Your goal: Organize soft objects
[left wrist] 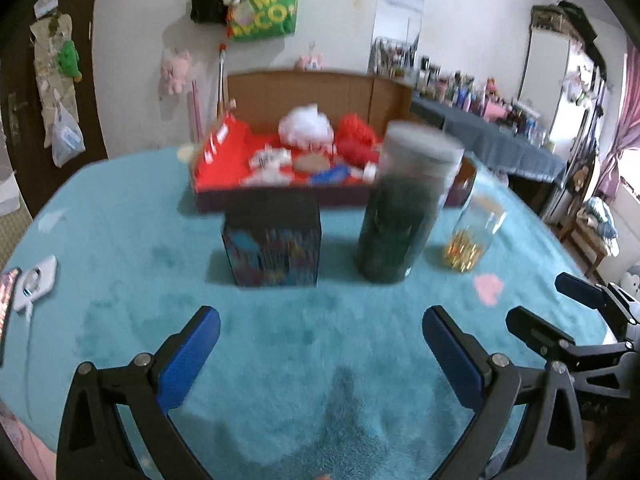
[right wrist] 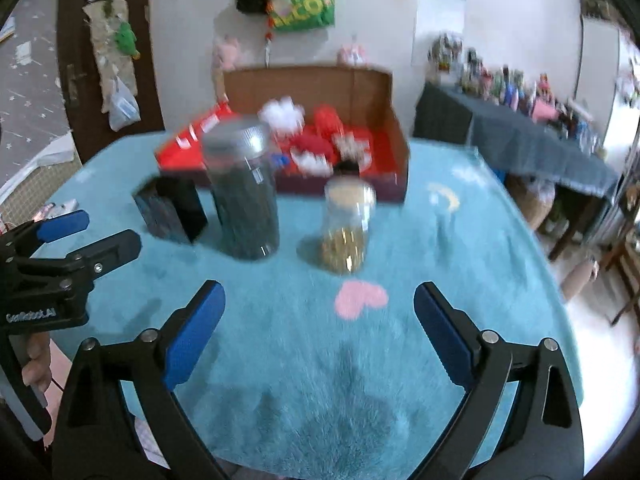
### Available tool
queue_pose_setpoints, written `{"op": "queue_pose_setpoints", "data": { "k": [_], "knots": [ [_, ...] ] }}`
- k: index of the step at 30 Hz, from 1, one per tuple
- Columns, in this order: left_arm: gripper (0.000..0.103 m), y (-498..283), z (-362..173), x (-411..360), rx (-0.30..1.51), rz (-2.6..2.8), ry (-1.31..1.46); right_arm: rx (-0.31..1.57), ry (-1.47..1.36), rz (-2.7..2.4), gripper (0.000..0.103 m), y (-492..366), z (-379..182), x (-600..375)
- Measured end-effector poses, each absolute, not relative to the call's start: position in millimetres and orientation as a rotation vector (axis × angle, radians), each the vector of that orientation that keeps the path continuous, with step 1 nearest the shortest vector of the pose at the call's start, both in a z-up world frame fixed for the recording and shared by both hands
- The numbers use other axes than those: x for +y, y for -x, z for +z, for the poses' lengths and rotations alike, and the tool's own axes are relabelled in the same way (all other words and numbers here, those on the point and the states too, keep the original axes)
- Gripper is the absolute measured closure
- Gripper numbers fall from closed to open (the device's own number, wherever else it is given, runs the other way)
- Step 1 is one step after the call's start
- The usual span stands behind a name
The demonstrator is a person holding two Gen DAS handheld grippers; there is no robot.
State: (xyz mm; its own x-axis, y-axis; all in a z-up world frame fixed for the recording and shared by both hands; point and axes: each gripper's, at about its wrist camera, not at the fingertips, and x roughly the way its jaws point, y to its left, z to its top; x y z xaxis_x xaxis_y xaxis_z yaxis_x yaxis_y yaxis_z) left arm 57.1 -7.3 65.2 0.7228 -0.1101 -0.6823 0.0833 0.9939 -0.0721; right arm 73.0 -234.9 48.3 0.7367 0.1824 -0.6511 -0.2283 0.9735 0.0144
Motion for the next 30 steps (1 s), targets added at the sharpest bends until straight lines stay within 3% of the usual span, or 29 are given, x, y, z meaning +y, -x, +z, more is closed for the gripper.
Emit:
{"op": "queue_pose_setpoints", "data": {
  "k": [11,30],
  "knots": [
    [0.000,-71.2,16.2,-9.8,0.862,-0.038,-0.023,0.815,0.004,0.198,0.006,-97.7,-3.3,-241.8],
    [0.000,-74.7,13.3,-9.5,0.858,-0.020,-0.016,0.789,0.031,0.145,0.006,-100.4,-9.2,-245.4]
  ]
}}
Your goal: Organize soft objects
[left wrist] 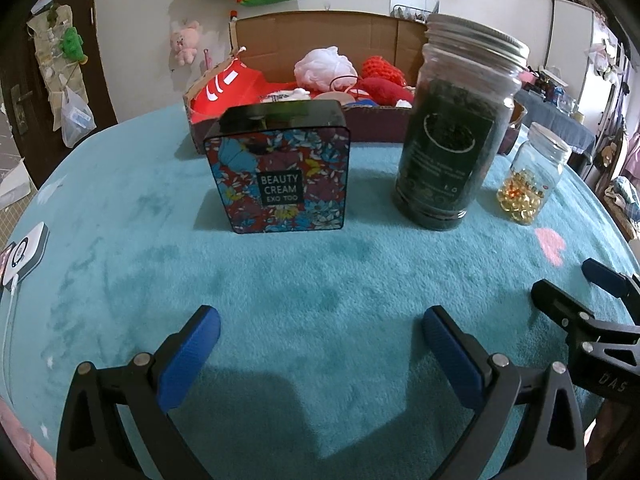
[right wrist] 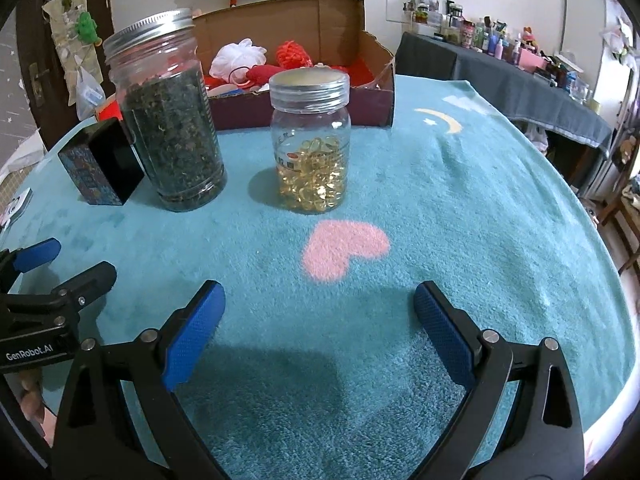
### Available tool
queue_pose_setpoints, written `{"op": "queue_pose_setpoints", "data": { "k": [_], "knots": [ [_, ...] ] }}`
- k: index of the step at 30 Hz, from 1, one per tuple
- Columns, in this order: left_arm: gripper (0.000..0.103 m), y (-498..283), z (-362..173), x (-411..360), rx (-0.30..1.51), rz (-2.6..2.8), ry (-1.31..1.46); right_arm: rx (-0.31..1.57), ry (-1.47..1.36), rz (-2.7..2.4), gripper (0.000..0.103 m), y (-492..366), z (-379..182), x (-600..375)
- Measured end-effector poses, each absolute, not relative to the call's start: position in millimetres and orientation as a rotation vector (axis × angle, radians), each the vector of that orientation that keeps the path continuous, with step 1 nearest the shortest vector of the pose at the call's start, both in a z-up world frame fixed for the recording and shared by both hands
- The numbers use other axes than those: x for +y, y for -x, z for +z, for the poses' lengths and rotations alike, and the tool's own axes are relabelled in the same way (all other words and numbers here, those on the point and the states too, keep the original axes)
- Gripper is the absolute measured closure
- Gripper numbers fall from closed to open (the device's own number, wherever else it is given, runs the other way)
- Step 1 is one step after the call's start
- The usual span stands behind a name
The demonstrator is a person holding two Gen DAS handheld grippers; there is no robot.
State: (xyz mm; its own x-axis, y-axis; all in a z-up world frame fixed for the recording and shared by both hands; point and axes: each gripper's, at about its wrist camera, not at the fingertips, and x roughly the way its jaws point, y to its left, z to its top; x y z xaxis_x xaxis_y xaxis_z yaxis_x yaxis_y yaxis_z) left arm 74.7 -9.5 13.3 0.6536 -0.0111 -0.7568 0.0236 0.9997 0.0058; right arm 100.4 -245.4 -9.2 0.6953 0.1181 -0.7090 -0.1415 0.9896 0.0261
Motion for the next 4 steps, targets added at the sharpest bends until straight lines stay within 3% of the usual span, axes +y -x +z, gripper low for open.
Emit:
{"op": "queue_pose_setpoints", "data": {
  "k": [4],
  "knots": [
    [0.000,-74.6,13.3,-9.2,0.859,-0.020,-0.015,0.788,0.037,0.143,0.006,-100.2,-9.6,-245.4]
  ]
}}
